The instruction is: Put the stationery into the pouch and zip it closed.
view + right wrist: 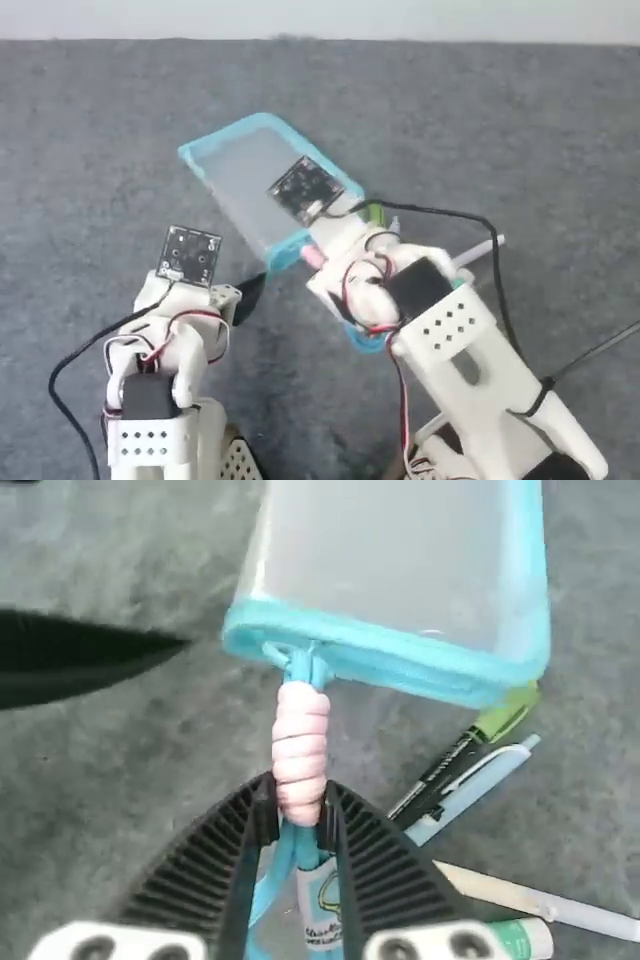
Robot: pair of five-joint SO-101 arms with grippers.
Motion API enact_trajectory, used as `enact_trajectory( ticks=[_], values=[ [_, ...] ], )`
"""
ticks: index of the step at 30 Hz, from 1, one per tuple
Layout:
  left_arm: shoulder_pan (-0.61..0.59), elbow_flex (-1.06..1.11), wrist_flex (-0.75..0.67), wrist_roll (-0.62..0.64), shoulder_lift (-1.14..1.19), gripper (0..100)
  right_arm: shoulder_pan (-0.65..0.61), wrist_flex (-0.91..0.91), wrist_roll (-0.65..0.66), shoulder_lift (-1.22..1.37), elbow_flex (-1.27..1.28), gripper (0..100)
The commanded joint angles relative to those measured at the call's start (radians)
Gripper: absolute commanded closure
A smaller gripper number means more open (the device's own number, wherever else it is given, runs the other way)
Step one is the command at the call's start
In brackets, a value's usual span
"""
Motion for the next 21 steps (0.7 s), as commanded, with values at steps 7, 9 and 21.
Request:
enact_trajectory(
  ticks=[7, 9, 21],
  values=[
    [0.046, -0.002, -0.084, 0.023, -0.008, 66, -0.019, 0.03, 0.006, -0.093, -0.048, 99.2],
    [0.066, -0.001, -0.078, 0.023, -0.008, 66, -0.019, 0.03, 0.008, -0.13, -0.046, 99.2],
    [0.055, -0.002, -0.087, 0.021, -0.008, 67, -0.082, 0.093, 0.037, -0.163, -0.048, 99.2]
  ],
)
